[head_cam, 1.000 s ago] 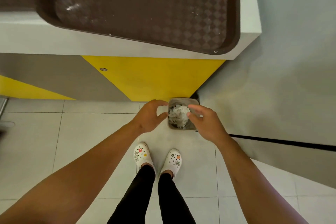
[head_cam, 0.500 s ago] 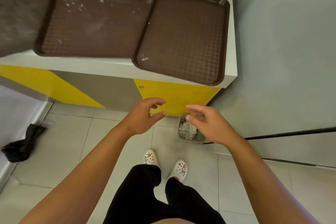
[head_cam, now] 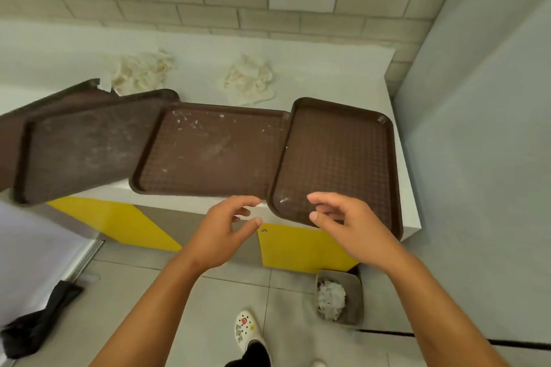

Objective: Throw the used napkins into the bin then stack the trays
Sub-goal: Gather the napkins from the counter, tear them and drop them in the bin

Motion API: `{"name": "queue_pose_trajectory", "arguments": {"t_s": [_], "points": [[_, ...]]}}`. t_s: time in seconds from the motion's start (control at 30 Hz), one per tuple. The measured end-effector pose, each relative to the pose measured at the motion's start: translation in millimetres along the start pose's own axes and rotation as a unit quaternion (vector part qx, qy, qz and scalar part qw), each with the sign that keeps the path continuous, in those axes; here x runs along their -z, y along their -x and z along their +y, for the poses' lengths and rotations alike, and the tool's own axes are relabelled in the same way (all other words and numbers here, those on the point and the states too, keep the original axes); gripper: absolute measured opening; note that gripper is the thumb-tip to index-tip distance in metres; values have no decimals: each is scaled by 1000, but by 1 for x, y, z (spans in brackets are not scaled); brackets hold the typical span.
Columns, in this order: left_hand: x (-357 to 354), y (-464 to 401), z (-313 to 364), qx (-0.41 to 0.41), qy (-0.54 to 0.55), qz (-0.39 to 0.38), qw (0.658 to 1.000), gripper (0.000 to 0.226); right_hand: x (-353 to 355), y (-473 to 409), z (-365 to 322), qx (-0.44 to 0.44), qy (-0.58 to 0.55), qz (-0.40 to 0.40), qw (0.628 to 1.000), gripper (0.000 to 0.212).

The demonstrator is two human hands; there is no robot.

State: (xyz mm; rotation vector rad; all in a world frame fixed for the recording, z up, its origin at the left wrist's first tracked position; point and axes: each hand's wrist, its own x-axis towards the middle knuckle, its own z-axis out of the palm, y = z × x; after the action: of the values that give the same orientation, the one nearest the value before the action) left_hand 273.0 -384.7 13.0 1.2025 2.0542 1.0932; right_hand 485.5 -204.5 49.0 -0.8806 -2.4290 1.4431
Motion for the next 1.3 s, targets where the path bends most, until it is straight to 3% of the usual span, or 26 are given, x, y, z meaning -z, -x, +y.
{"name": "queue_pose_trajectory", "arguments": {"t_s": [0.17, 0.5, 0.83, 1.07, 1.3], "points": [[61, -45, -5, -37, -29, 12, 999, 34, -2, -55, -31, 17, 34, 20, 999, 36], [126, -135, -16, -77, -115, -40, 990, 42, 19, -144, -73, 38, 111, -2, 993, 41], [141, -266, -39, -27, -126, -34, 991, 42, 60, -235, -63, 32, 176, -32, 983, 43], [145, -336, -57, 14, -219, -18, 976, 60, 68, -315, -50, 48, 249, -90, 963, 45], [157, -401, -69, 13, -332, -71, 941, 61, 43, -395, -54, 78, 309, -157, 935, 52]]}}
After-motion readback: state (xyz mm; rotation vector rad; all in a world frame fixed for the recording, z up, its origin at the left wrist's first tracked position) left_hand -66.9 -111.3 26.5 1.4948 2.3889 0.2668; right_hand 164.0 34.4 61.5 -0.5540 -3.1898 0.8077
